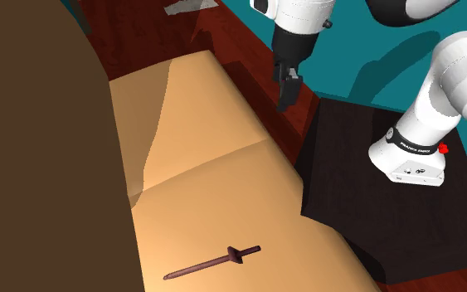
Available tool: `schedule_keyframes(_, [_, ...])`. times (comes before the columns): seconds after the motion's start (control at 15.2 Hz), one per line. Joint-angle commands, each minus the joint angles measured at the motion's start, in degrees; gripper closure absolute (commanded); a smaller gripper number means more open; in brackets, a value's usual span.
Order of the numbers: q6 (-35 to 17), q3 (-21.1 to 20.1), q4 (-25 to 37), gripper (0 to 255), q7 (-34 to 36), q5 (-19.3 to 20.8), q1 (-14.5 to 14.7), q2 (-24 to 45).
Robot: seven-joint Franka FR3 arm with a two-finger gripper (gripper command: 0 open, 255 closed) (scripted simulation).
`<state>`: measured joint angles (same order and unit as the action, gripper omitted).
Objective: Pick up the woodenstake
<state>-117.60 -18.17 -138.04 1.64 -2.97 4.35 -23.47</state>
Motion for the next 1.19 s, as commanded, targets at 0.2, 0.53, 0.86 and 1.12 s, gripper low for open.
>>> schedule_keyframes(0.2, [-6.4, -4.0, 1.5, 0, 4.0, 1.2, 0.8, 8.8])
schedule_keyframes(0.53, [-11.9, -7.6, 4.8, 0, 9.2, 5.1, 1.5, 19.1])
schedule_keyframes(0.86, [-15.8, -9.4, 9.8, 0, 15.4, 11.3, 3.3, 30.1])
schedule_keyframes(1.12, [-17.7, -9.2, 14.9, 0, 20.0, 16.6, 6.3, 39.1])
